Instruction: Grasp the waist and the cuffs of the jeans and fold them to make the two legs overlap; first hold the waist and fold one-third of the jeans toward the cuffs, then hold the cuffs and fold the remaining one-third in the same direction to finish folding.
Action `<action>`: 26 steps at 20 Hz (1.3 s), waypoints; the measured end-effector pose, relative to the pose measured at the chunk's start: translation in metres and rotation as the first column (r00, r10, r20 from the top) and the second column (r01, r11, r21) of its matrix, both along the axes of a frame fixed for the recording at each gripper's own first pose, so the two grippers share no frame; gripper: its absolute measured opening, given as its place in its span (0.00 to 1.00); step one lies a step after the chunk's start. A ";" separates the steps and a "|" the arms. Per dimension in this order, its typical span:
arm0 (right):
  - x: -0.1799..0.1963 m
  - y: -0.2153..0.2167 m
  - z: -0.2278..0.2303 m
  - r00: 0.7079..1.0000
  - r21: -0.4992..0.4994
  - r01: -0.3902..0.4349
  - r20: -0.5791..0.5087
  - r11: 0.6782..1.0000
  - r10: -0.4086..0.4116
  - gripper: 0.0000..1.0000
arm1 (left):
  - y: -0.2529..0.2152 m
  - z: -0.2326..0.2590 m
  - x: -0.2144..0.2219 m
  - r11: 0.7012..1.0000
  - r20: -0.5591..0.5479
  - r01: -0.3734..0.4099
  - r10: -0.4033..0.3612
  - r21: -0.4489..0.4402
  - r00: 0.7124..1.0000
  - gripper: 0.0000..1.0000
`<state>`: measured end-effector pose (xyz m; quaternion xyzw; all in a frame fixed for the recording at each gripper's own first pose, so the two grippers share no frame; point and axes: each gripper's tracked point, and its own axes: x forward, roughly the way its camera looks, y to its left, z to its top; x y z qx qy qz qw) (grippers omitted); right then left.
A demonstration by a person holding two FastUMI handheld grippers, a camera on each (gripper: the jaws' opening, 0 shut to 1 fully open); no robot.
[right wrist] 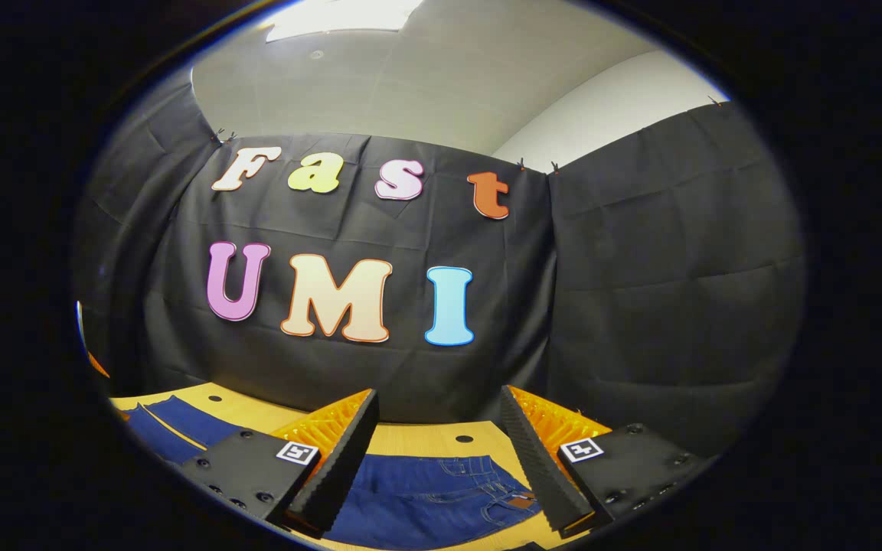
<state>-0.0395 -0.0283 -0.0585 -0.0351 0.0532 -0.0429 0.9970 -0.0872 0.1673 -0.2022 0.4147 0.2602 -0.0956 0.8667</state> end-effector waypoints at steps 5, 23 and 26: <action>-0.013 -0.021 -0.015 0.998 -0.005 0.041 -0.036 0.999 -0.041 0.98 | 0.030 -0.061 -0.021 0.972 -0.214 0.116 -0.072 0.204 0.974 0.95; -0.034 -0.057 -0.057 0.979 -0.069 0.130 -0.148 0.989 -0.139 0.98 | 0.053 -0.141 -0.002 0.858 -0.447 0.338 -0.146 0.387 0.882 0.47; -0.034 -0.050 -0.078 0.974 -0.095 0.064 -0.211 0.993 -0.083 0.98 | 0.054 -0.148 -0.009 0.881 -0.451 0.309 -0.126 0.359 0.884 0.12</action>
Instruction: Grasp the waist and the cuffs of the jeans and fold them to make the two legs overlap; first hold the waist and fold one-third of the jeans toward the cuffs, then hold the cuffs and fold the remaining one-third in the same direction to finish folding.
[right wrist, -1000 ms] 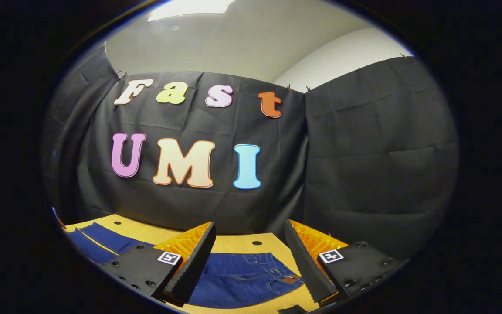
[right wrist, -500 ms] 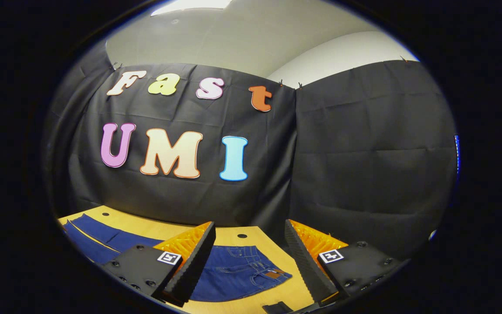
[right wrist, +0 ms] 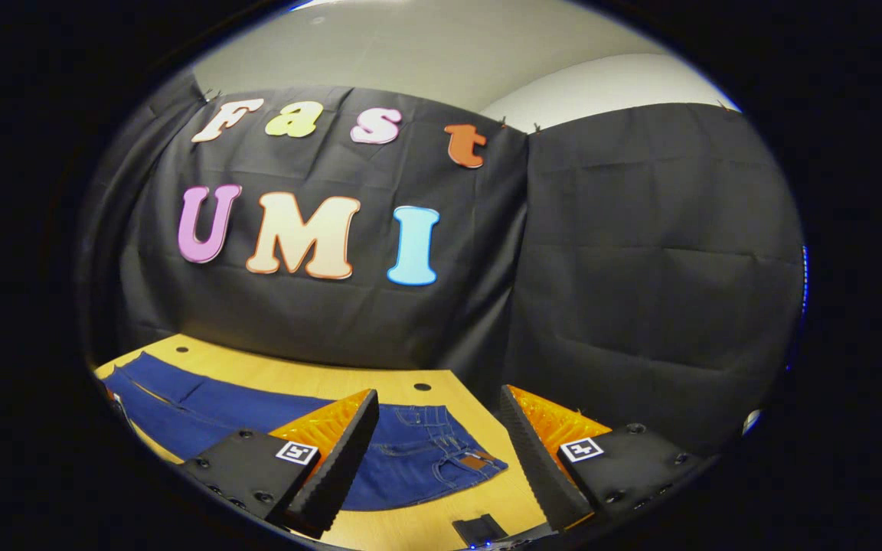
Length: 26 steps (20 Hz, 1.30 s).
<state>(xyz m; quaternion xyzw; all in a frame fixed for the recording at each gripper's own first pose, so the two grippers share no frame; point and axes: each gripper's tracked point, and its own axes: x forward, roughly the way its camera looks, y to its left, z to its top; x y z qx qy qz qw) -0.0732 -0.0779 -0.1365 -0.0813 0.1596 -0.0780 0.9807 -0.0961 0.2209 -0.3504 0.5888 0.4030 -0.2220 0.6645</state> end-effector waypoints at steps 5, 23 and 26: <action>0.007 -0.002 -0.063 0.965 -0.186 -0.229 -0.170 0.956 0.198 0.98 | -0.003 0.001 0.001 0.993 -0.005 -0.094 0.094 -0.068 0.996 0.00; -0.023 -0.030 -0.290 0.499 -0.299 -0.818 -0.793 0.491 0.349 0.99 | -0.002 0.004 0.002 0.986 -0.038 -0.163 0.162 -0.028 0.986 0.00; -0.012 -0.023 -0.303 0.460 -0.316 -0.859 -0.821 0.404 0.337 0.90 | -0.001 0.003 0.002 0.985 -0.043 -0.168 0.167 -0.032 0.985 0.00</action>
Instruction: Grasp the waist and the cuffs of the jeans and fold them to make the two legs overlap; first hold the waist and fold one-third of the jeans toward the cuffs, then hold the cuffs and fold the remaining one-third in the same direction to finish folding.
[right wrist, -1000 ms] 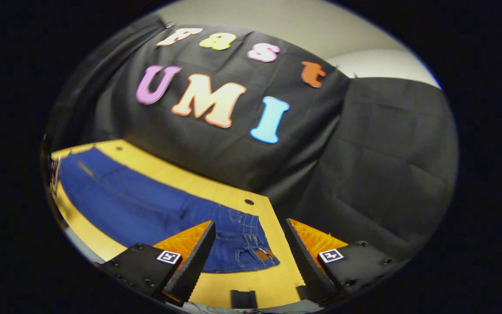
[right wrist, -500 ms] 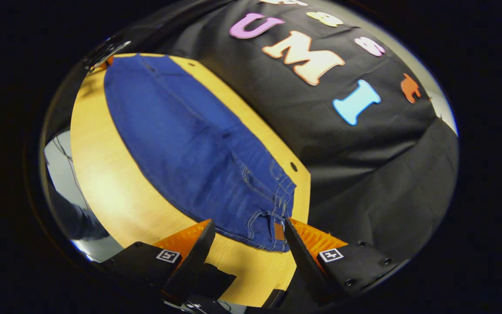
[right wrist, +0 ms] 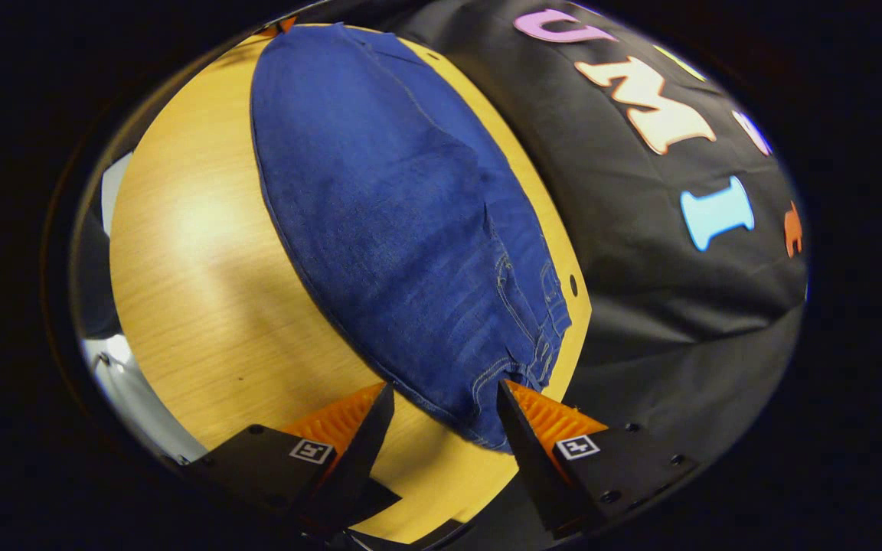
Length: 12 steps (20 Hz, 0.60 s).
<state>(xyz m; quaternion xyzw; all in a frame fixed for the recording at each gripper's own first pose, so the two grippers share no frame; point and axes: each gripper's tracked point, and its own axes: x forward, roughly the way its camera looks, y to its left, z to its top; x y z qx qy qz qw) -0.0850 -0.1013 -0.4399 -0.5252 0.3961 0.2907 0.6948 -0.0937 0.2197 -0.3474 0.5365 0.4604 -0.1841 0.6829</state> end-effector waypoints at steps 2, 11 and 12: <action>0.004 0.005 -0.006 0.999 -0.036 -0.048 -0.006 0.998 0.048 0.70 | 0.000 0.000 0.000 1.000 0.000 -0.003 0.003 -0.001 1.000 0.00; 0.007 0.007 -0.010 0.999 -0.014 0.042 0.008 0.999 -0.042 0.02 | 0.002 0.008 0.010 0.993 0.102 -0.101 0.106 -0.059 0.989 0.00; 0.012 0.009 -0.003 0.998 -0.005 0.062 0.028 0.998 -0.062 0.03 | 0.003 0.015 0.014 0.991 0.138 -0.112 0.121 -0.068 0.983 0.00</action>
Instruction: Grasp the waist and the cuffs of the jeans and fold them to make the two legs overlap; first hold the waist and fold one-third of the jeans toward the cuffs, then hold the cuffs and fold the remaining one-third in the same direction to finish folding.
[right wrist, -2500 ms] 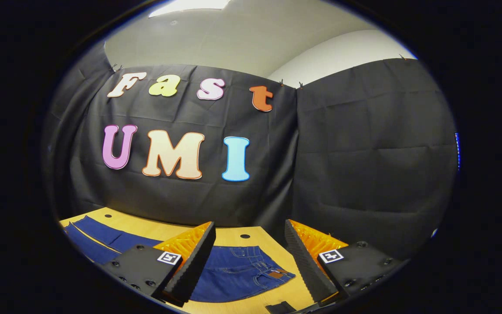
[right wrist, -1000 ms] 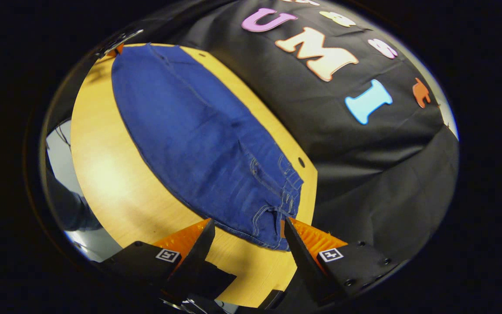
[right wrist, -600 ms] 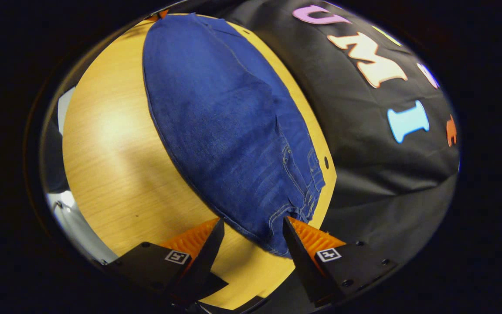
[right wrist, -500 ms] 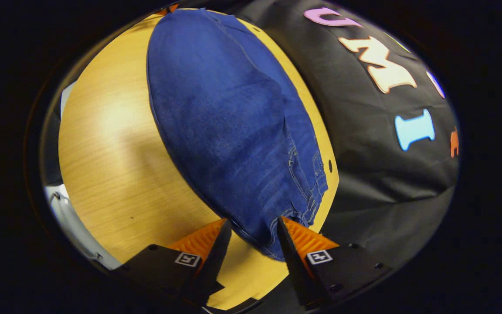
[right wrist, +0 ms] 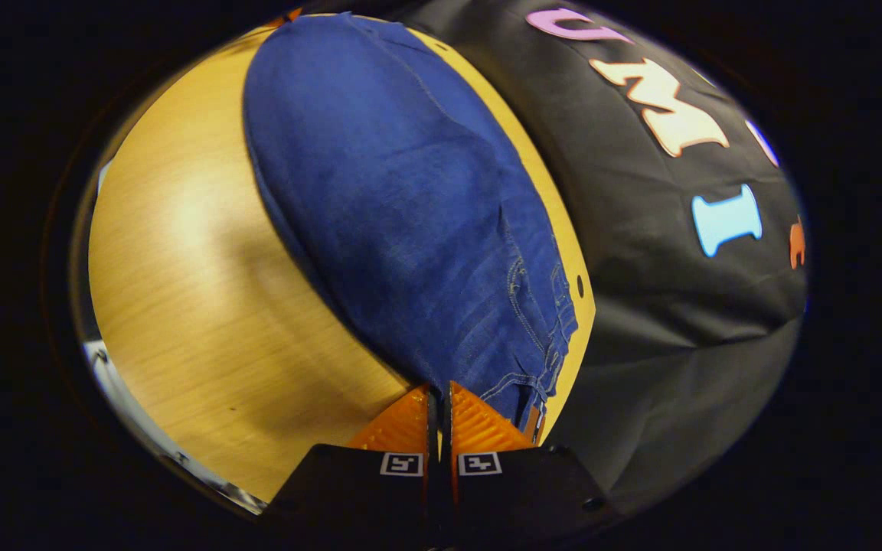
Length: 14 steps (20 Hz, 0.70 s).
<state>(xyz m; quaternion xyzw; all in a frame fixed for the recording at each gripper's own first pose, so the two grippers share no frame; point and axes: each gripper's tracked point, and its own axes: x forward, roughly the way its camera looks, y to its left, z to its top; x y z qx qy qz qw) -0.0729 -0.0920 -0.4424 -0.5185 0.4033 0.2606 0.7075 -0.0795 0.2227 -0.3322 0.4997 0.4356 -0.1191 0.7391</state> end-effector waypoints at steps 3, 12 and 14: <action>0.020 0.004 0.027 0.991 0.037 0.086 0.095 0.996 -0.089 0.02 | 0.006 0.022 0.014 0.993 0.081 -0.106 0.109 -0.043 0.991 0.00; 0.117 0.023 0.089 0.904 0.241 0.249 0.291 0.938 -0.314 0.02 | 0.042 0.099 0.111 0.956 0.281 -0.275 0.294 -0.104 0.914 0.00; 0.140 0.034 0.094 0.880 0.301 0.265 0.312 0.916 -0.357 0.02 | 0.045 0.106 0.132 0.944 0.293 -0.298 0.328 -0.142 0.898 0.00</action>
